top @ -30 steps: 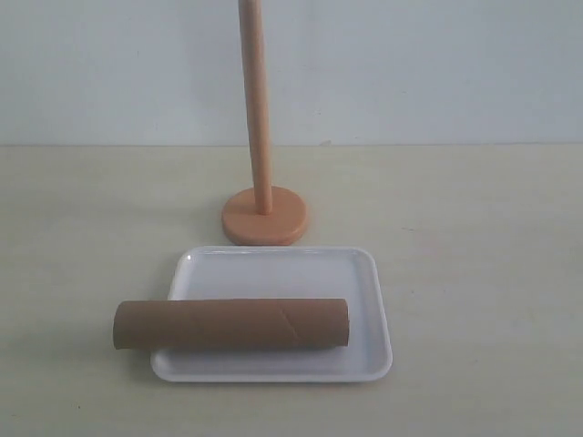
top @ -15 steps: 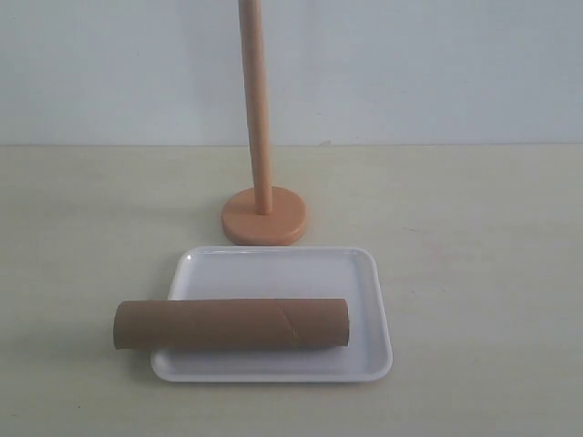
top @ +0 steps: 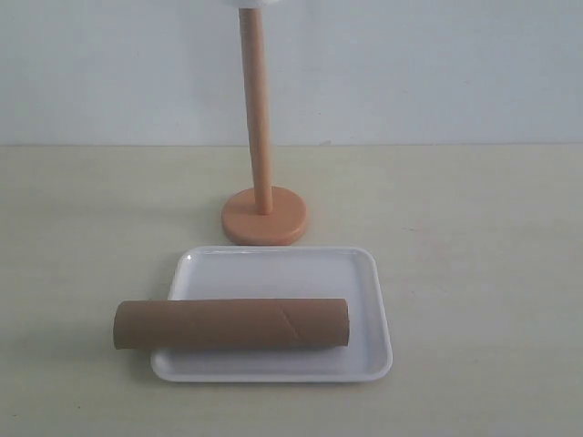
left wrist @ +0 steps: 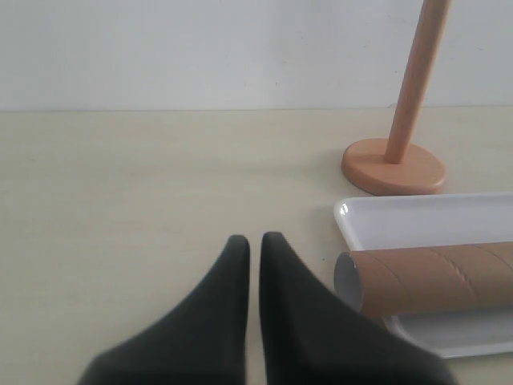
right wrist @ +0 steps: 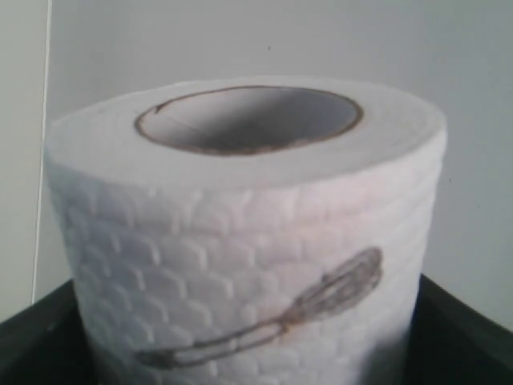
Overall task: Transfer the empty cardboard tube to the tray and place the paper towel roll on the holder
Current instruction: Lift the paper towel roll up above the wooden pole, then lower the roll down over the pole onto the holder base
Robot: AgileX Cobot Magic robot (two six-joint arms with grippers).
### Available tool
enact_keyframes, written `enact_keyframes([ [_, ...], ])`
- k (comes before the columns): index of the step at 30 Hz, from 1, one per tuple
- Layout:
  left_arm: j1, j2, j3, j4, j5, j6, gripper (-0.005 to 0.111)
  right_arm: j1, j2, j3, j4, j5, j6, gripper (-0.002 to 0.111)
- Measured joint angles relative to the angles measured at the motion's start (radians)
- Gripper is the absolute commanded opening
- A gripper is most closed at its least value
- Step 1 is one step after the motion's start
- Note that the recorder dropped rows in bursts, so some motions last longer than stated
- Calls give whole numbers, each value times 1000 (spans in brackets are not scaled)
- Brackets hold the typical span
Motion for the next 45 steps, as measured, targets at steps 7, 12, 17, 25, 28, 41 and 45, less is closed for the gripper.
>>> enact_keyframes([
  [7, 0, 0, 0, 0, 0, 0, 4, 0, 4, -61, 0, 43, -20, 0],
  [12, 0, 0, 0, 0, 0, 0, 4, 0, 62, -116, 0, 49, -23, 0],
  [17, 0, 0, 0, 0, 0, 0, 4, 0, 126, -138, 26, 124, -23, 0],
  [25, 0, 0, 0, 0, 0, 0, 4, 18, 190, -143, 58, 163, -16, 0],
  [28, 0, 0, 0, 0, 0, 0, 4, 36, 217, -143, 59, 175, -16, 0],
  [41, 0, 0, 0, 0, 0, 0, 4, 47, 204, -14, 59, 194, -9, 0],
  [45, 0, 0, 0, 0, 0, 0, 4, 47, 203, 46, 59, 159, -4, 0],
])
